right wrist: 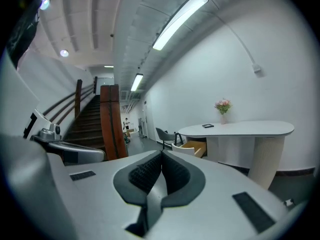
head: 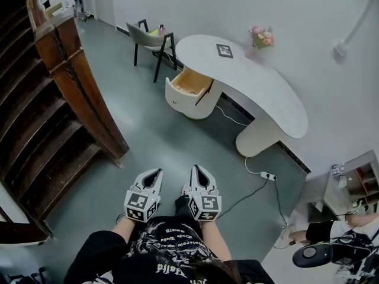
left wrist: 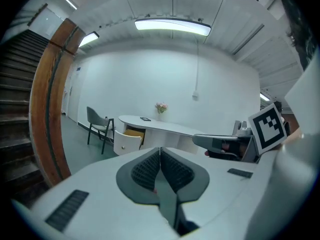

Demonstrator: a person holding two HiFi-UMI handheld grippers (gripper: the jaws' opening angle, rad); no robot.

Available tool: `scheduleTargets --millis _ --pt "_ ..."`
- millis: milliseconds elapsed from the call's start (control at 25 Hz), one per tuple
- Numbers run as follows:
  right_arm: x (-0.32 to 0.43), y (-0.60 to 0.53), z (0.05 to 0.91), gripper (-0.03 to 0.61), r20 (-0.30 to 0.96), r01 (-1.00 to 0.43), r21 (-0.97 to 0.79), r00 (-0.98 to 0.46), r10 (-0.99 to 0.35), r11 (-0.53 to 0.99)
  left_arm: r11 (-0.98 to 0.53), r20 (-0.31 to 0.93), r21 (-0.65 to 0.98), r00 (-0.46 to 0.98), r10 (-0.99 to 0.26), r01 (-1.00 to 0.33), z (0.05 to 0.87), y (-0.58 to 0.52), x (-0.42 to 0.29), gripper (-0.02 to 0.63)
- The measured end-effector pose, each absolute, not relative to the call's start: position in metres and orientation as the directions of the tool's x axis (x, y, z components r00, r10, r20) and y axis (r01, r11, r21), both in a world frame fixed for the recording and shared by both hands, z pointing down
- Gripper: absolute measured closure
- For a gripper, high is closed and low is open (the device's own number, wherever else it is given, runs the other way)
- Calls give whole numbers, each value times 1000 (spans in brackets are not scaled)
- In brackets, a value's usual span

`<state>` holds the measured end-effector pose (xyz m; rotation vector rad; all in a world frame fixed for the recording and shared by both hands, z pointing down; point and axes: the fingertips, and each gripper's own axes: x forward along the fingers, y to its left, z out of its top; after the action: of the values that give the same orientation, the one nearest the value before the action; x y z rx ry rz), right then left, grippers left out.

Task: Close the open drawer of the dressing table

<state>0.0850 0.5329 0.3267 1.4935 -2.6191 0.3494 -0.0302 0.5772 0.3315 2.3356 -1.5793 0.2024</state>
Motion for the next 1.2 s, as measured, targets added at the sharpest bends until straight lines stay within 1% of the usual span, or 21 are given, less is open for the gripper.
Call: scheduleTargets --millis 120,360,680,1000,1200 --pt "92 494 336 552 229 -854 -170 -519 -823 491 -338 288 181 378 -880 -924 332 543 -23 589" --pt "101 432 338 552 235 -848 -191 -529 -815 495 -306 302 187 351 -887 -934 335 489 -18 589" --pt "110 353 338 552 261 -795 -144 -605 -752 590 -250 322 197 304 -897 -948 341 414 1 589" --pt "134 281 339 552 265 -743 -136 -664 -699 655 -208 316 206 266 -910 -956 346 344 38 589" --pt "145 258 347 552 271 -728 -150 -681 -680 669 -183 324 210 245 -914 -961 350 318 49 589"
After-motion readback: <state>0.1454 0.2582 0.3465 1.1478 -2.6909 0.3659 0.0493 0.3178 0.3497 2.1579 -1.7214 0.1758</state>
